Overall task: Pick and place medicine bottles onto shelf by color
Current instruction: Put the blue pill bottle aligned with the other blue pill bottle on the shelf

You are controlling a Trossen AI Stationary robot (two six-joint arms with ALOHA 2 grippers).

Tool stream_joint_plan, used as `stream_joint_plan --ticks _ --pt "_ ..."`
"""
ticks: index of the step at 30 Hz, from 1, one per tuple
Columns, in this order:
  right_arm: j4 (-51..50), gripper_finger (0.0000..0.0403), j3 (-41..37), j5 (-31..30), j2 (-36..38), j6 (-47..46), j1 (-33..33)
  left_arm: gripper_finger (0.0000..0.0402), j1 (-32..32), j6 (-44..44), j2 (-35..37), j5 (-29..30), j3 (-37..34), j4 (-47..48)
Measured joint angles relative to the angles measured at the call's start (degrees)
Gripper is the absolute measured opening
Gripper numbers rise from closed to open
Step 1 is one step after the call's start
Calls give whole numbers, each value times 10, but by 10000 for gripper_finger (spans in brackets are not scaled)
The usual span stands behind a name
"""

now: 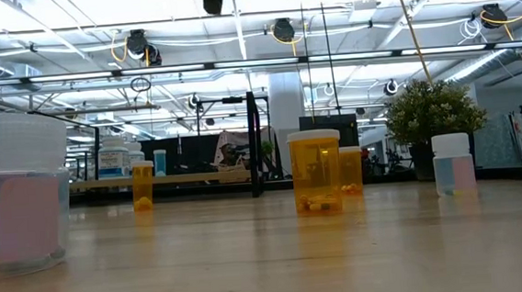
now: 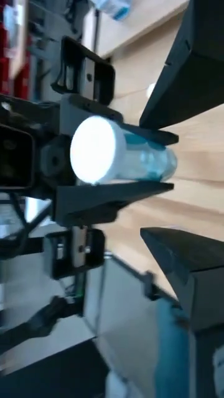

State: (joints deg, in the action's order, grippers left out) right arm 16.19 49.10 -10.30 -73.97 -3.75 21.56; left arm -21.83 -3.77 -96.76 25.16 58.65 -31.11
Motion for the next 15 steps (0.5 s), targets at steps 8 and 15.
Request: stream_joint_plan --ticks 8,15 --pt "54 216 0 -2 1 2 3 119 -1 26 0 8 0 -35" --pt "55 167 0 -4 0 3 3 114 1 33 0 4 0 -37"
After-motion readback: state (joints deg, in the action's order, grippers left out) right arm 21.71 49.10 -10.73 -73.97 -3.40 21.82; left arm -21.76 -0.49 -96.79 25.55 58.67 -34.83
